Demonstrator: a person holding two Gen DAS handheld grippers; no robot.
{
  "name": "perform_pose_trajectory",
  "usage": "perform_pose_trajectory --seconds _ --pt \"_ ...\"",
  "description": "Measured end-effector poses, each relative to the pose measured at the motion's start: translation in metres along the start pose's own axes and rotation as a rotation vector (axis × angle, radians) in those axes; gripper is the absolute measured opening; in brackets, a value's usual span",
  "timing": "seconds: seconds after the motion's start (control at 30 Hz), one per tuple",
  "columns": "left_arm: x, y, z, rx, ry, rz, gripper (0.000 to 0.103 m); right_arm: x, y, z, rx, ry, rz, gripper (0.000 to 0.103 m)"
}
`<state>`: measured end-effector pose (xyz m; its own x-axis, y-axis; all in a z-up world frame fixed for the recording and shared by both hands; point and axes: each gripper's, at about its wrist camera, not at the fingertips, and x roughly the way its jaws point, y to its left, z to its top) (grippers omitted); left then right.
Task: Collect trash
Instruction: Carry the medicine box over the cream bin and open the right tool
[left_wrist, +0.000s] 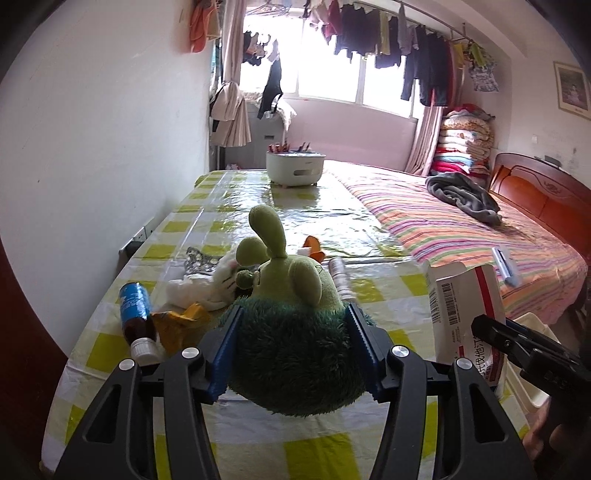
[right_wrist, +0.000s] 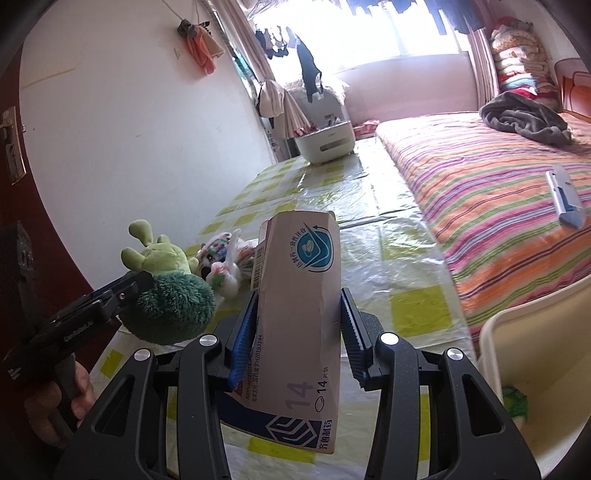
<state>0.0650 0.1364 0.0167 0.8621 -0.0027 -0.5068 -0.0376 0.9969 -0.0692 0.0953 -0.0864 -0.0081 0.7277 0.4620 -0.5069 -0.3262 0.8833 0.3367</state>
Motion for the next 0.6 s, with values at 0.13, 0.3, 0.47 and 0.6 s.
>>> perform_pose_trajectory --seconds 0.13,0.3,0.47,0.6 --pt "-0.002 -0.012 0.002 0.021 -0.004 -0.024 0.053 -0.008 -0.011 0.002 0.016 -0.018 -0.017 0.042" --pt "-0.001 -0.029 0.002 0.045 0.0 -0.054 0.053 -0.021 -0.023 0.002 0.036 -0.039 -0.038 0.042" --pt "0.001 -0.051 0.002 0.074 0.009 -0.09 0.053 -0.033 -0.037 0.002 0.052 -0.056 -0.068 0.042" --pt "0.003 -0.067 0.001 0.101 0.013 -0.123 0.053 -0.044 -0.052 0.0 0.077 -0.071 -0.093 0.042"
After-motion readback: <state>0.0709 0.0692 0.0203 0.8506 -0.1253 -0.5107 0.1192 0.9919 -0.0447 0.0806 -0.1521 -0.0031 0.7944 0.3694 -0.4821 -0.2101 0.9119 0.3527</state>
